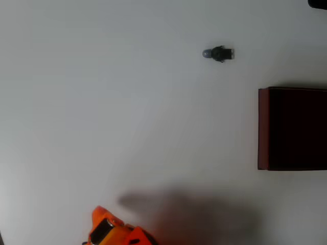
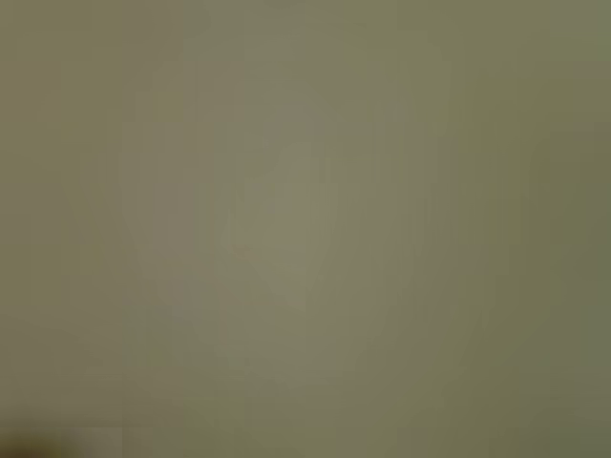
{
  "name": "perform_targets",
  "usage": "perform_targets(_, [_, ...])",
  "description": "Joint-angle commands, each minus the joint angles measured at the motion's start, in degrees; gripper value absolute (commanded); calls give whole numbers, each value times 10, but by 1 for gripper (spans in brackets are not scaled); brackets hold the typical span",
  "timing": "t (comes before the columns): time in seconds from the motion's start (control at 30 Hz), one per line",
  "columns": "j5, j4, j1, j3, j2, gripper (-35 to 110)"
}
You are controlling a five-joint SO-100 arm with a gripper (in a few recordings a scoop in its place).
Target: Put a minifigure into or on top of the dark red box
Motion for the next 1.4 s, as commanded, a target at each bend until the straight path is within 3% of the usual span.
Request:
perform_targets(0.0, [-13, 14, -5, -14, 7, 0])
perform_targets(0.93, [-9, 14, -3, -14, 7, 0])
perform_targets(1.17, [75, 17, 39, -14, 7, 0])
perform_targets(1.27, [171, 13, 18, -12, 7, 6])
perform_targets(1.37, [204, -4, 70, -9, 7, 6])
